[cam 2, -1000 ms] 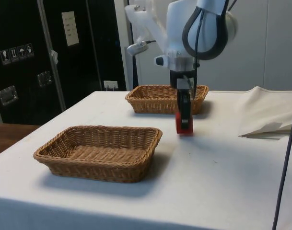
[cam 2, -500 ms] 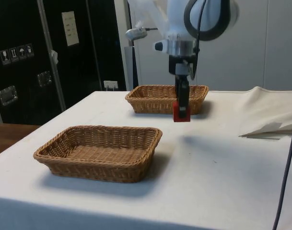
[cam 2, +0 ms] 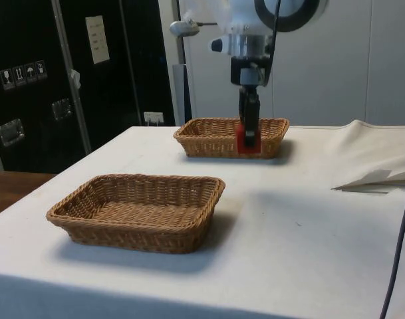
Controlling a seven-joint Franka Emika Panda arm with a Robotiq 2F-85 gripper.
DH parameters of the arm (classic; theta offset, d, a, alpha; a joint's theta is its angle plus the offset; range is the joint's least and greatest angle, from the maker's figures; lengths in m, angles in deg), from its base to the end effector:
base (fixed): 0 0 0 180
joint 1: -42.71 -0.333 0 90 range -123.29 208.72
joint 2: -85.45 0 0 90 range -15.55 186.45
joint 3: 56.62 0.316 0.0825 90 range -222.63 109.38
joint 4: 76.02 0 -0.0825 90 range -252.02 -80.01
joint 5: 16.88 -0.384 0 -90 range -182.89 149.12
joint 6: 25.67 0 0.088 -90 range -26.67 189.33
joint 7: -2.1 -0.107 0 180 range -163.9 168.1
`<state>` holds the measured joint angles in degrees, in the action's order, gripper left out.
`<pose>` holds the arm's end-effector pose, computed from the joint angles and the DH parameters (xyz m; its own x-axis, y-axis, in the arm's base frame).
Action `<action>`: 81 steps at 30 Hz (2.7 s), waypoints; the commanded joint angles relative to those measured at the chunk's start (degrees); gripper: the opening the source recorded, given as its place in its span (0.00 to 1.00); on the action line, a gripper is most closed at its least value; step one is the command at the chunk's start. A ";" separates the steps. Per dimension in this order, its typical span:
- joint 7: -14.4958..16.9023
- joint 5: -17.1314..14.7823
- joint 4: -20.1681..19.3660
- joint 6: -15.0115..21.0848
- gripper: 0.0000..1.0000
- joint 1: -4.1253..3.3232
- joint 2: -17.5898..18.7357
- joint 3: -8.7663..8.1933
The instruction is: Pick up the red cube and place it into the right basket.
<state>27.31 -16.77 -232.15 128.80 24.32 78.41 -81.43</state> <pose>0.4061 -0.0410 0.2669 0.9417 0.3224 0.0962 0.3249 -0.9457 -0.0105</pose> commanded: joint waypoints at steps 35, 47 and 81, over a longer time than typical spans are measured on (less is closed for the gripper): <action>2.35 2.01 13.01 -9.00 0.02 1.03 6.82 -6.13; 3.61 2.12 16.50 -9.28 0.02 1.26 10.43 -8.88; 13.64 -11.40 23.09 -9.00 0.02 2.52 18.56 -14.04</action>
<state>40.55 -27.88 -208.94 119.92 26.44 97.43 -96.04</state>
